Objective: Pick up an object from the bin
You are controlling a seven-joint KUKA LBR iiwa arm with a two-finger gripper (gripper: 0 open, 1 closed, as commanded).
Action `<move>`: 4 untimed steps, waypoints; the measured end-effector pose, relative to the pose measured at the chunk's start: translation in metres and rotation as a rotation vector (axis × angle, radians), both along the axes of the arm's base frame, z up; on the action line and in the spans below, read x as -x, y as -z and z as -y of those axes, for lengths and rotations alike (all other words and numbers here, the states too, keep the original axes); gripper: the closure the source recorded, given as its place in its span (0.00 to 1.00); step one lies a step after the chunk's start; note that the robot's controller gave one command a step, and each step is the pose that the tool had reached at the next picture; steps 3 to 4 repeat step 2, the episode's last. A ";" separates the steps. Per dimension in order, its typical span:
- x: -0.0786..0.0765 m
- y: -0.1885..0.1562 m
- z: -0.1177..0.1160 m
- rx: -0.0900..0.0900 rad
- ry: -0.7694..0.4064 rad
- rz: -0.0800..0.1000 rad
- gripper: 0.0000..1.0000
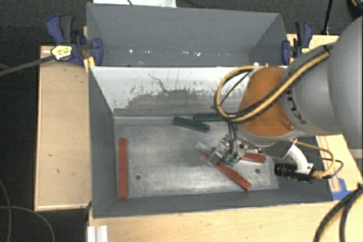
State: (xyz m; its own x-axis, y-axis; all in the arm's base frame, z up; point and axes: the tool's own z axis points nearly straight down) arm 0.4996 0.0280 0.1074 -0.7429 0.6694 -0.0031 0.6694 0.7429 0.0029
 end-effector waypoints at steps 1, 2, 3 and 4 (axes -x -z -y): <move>-0.001 -0.009 0.000 0.000 -0.002 0.000 1.00; -0.002 -0.069 0.000 0.000 -0.005 0.002 1.00; -0.002 -0.069 0.000 0.000 -0.005 0.002 1.00; -0.002 -0.069 0.000 0.000 -0.005 0.002 1.00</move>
Offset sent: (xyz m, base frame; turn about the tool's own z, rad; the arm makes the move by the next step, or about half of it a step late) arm 0.0000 -0.0001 0.0083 0.0000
